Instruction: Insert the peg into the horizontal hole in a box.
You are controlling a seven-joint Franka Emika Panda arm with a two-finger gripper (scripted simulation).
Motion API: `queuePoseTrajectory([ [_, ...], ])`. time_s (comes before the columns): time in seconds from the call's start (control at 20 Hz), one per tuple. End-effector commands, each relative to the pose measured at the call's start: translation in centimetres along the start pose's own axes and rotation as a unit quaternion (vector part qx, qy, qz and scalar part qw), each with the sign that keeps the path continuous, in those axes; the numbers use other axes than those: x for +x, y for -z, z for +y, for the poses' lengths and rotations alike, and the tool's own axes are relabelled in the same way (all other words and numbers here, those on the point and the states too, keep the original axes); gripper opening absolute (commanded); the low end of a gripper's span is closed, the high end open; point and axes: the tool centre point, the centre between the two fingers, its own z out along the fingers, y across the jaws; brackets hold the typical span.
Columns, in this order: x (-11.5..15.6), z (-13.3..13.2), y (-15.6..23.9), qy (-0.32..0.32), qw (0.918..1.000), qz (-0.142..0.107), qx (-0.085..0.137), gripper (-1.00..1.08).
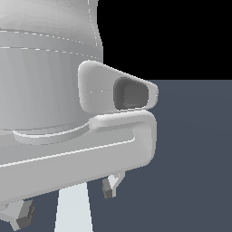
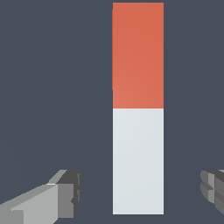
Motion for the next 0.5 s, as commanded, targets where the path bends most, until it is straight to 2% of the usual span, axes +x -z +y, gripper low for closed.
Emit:
queuePoseTrajectory([
  [0.0,0.0,-0.1,-1.1,0.000,1.0000,0.000,0.000,1.00],
  [0.45,0.0,0.0,-4.0,0.001,1.0000,0.000,0.000,1.00],
])
